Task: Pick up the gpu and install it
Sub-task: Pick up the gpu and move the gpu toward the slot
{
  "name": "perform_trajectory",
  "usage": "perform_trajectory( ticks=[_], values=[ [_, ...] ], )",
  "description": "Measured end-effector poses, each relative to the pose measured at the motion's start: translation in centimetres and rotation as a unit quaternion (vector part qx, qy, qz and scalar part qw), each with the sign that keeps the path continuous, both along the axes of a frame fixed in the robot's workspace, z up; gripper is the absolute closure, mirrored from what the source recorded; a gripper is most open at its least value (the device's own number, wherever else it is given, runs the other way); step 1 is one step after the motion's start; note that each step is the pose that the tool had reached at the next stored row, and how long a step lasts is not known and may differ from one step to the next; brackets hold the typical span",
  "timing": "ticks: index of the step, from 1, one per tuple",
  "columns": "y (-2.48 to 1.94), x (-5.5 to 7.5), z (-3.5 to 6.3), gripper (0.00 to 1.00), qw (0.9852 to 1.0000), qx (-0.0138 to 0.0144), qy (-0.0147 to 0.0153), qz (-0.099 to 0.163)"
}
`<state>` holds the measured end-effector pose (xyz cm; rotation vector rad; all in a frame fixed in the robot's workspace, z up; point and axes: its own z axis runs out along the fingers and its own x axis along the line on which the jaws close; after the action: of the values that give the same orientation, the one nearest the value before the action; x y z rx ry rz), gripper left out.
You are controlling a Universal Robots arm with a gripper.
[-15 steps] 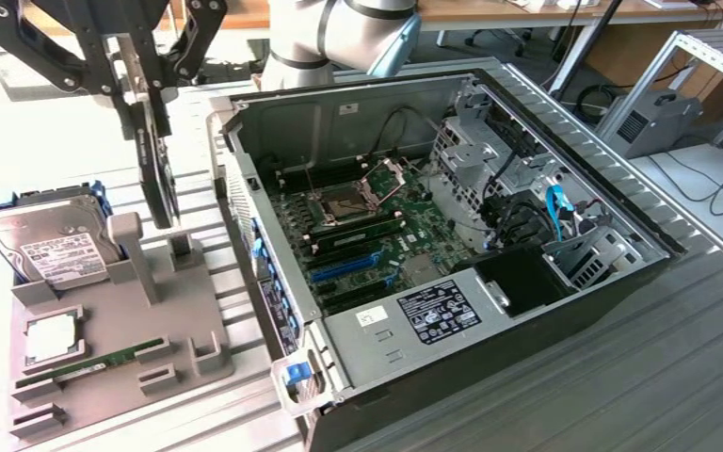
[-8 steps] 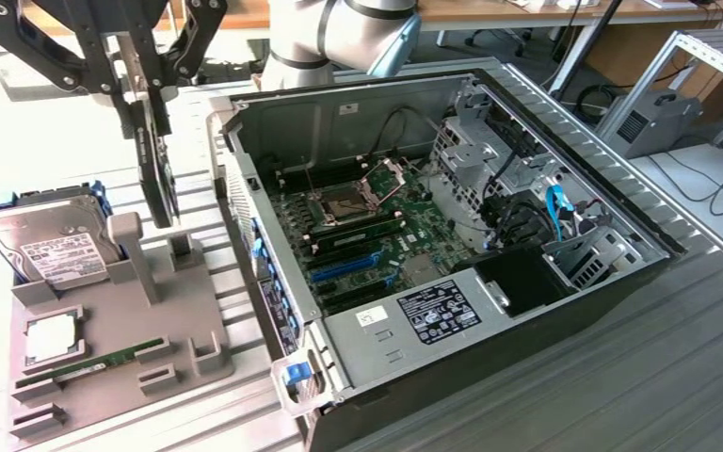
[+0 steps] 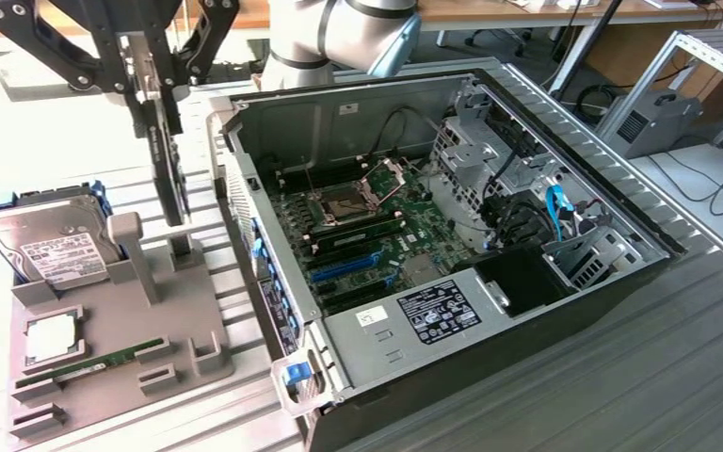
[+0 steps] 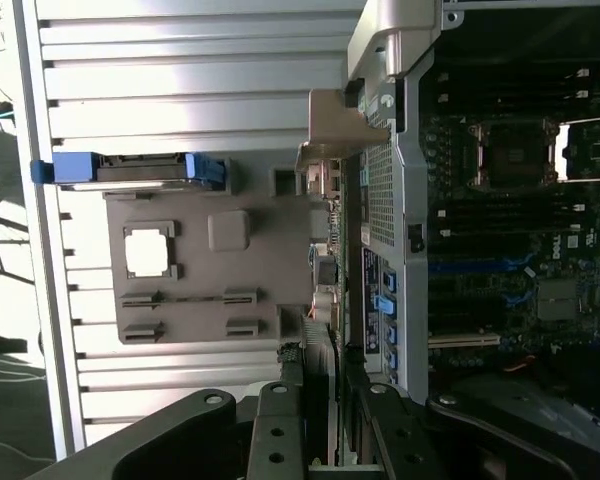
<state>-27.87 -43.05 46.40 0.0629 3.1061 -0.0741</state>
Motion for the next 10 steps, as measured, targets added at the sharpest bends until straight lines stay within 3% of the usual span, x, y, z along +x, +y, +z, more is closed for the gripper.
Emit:
perform_trajectory(
  ticks=[10],
  values=[
    [0.0, 1.5, -0.33, 0.74, 1.0, -0.0009, 0.0006, 0.0]
  ],
)
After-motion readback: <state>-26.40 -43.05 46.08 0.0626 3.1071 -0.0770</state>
